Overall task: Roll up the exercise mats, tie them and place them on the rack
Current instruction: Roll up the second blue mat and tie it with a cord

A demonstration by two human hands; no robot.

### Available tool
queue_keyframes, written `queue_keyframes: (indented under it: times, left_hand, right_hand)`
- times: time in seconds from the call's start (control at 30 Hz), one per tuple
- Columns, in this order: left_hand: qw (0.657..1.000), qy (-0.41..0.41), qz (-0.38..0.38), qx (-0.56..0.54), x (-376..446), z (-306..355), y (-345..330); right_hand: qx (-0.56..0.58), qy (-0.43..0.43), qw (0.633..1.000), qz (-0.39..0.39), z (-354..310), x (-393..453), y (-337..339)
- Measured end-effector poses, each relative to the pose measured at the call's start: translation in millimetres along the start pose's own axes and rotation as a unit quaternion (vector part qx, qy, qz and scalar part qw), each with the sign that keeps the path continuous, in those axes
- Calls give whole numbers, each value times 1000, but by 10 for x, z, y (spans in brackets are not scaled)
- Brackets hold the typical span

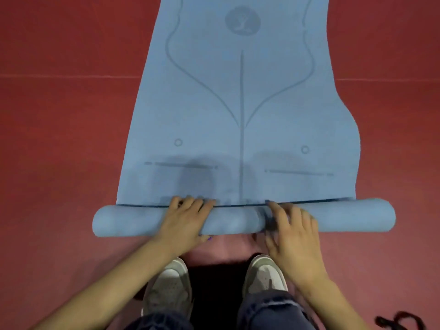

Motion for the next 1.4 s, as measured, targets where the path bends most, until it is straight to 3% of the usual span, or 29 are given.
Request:
queue_keyframes:
  times: [0.07,0.13,0.2,0.3,0.33,0.43,0.5,0.57,0.6,0.63,0.67,0.73,0.87,0.93,1.0,1.03,1.07,1.1,1.17,1.2,1.23,1.27,1.33,1.4]
  left_hand:
    - [1000,-2,-16,5,-43,20,-82]
    - [1000,-2,-1,-3,-83,22,-123]
    - [999,-8,49,1,-83,-4,-22]
    - [988,-18,147,45,54,-63,389]
    - [985,-18,162,50,124,-106,547]
    - [978,-40,198,48,257,-293,898]
    - [990,-71,122,7,220,-409,899]
    - [987,-33,-133,-87,113,-513,667]
    - [953,2,-270,-140,28,-557,490]
    - [915,27,-358,-182,-61,-593,350]
    - [895,43,-392,-209,-129,-624,244]
    - [904,57,-366,-213,-247,-625,120]
    - [952,69,-234,-184,-56,-629,291]
    - [975,79,-116,-173,331,-760,818]
    - [985,97,117,-76,727,-828,1814]
    - [955,100,277,-34,857,-917,2365]
    - [910,118,398,-22,912,-1036,2858]
    - [867,166,465,-57,944,-1185,3231]
    - [838,223,484,-116,916,-1380,3492]
    - [839,192,501,-84,858,-1365,3363]
    - [858,134,494,-37,799,-1289,3062]
    - [883,65,464,12,723,-1143,2673]
    - [954,-22,297,24,565,-893,1656]
    - [988,-33,148,-16,370,-754,687]
  right_hand:
    - [-48,26,993,-103,38,338,58]
    - [-14,4,970,-244,153,499,29]
    - [29,-4,957,-288,228,492,-12]
    - [77,-4,963,-259,220,583,108]
    - [95,-13,954,-283,225,682,194]
    - [217,-17,877,-428,241,1020,605]
    - [226,-15,808,-544,185,1105,759]
    - [129,-17,783,-609,98,1125,630]
    - [61,-12,787,-613,54,1120,473]
    - [8,-5,796,-605,19,1098,275]
    - [-19,-6,803,-596,-11,1043,82]
    - [-16,-2,818,-575,-29,866,-180]
    - [26,14,874,-486,104,790,-184]
    - [53,30,941,-332,153,1242,333]
    - [10,-4,998,-54,120,1763,1340]
    - [1,-31,991,128,84,1940,1931]
    - [20,-48,947,316,24,1997,2490]
    - [53,-42,881,468,-46,1957,2921]
    - [53,4,766,641,-165,1726,3201]
    - [25,8,750,661,-189,1629,3072]
    - [-13,22,769,639,-170,1568,2793]
    - [-59,43,817,572,-136,1507,2381]
    - [-101,72,941,314,97,1422,1223]
    - [-69,60,993,80,328,1212,204]
Point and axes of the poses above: each hand's wrist, its own x-axis towards the middle knuckle, its own y-axis out of the back of the hand, z = x × y, the point moved 2 cm from there along x, towards the middle knuckle, and after that the axes turned 12 degrees about -z, right-handed, at the moved point
